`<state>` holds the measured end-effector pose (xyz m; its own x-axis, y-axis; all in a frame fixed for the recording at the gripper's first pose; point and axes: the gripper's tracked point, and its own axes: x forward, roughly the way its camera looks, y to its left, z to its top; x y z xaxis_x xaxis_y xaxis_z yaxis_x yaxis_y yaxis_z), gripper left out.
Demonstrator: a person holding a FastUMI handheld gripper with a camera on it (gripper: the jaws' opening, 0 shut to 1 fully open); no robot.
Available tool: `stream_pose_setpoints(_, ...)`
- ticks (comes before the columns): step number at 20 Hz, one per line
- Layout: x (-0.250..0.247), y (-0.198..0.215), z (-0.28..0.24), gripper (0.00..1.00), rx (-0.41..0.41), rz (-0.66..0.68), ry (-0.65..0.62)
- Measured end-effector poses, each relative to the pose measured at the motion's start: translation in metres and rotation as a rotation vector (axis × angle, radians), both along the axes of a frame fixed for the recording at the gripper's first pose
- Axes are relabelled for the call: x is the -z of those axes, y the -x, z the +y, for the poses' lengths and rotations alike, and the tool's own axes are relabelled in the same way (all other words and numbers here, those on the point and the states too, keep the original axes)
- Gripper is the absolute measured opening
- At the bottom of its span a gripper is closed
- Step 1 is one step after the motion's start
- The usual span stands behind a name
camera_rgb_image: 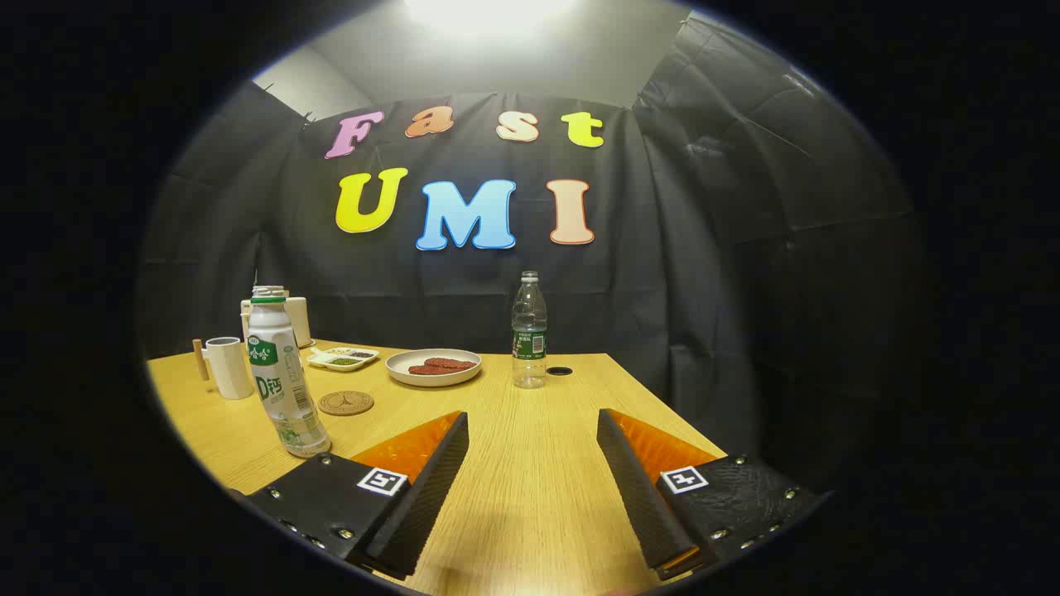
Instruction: Take the bottle from table, then pour the juice into the cup, finally place the bottle on the coaster
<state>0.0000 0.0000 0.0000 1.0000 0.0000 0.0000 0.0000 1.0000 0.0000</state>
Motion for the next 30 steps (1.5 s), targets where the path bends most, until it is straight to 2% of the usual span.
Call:
stream_pose_setpoints(7,-0.001,-0.013,-0.001,0.95,0.004,-0.004,0.012)
stream_pose_setpoints(12,-0.021,-0.070,0.009,0.96,0.004,-0.031,0.079)
stream_pose_setpoints(14,-0.044,-0.077,0.026,0.96,-0.025,-0.053,0.029)
stream_pose_setpoints(16,-0.069,-0.069,0.038,0.96,-0.030,-0.076,0.001)
stream_pose_setpoints(20,-0.108,-0.026,0.073,0.96,-0.059,-0.096,-0.053)
stream_pose_setpoints(26,-0.083,0.013,0.135,0.96,-0.140,-0.048,-0.040)
stream_pose_setpoints(30,-0.054,0.020,0.178,0.96,-0.210,-0.002,-0.052)
